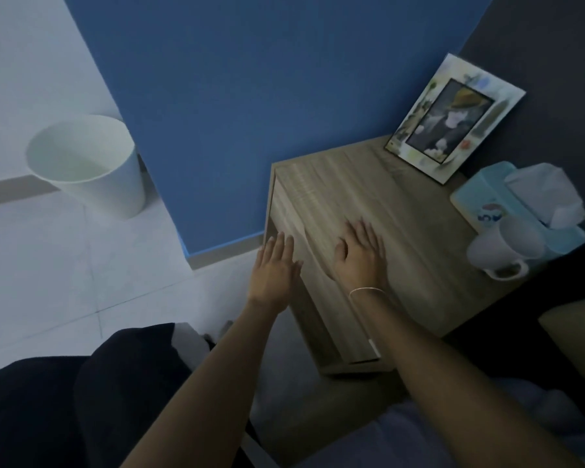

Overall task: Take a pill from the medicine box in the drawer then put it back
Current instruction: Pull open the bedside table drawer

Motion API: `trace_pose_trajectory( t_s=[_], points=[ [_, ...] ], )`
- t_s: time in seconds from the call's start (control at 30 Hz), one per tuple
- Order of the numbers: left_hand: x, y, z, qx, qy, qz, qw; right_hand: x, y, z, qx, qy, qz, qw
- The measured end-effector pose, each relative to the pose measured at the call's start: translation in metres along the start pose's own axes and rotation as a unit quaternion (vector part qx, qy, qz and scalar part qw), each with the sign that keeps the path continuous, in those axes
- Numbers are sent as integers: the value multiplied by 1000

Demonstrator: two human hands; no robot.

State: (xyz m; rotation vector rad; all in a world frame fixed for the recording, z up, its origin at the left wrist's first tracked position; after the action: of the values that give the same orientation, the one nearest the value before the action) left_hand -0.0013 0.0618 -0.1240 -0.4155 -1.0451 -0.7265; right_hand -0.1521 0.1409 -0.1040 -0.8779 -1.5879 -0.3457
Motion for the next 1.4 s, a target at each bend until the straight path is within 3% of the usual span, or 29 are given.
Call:
trace_pose_trajectory(
  t_s=[0.33,0.83,0.97,1.1,1.4],
  points=[
    [-46,-36,-10,68,97,5,993,-9,-2,4,8,12,23,1000],
    [-50,-50,5,52,204,21,977,-6,-1,3,8,2,5,1000],
    [-41,-46,1,44,185,33,981,-6,-2,2,4,1,1,1000],
    [-30,-37,-8,-4,88,67,994,-2,-1,1,4,1,0,1000],
    [-2,-8,-42,4,-88,42,995,2,0,-1,8,8,-34,999]
  ],
)
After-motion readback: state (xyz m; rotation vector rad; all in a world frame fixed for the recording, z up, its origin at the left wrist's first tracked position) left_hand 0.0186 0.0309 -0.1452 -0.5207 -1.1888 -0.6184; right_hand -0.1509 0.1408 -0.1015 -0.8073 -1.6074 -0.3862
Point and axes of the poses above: each hand's wrist, its own y-axis away from the middle knuckle, its own x-axis out of the back of the hand, z = x × y, the point moved 8 cm from there along -y, towards the middle knuckle, and after that the axes turned 7 degrees about z, right-handed, at the moved point
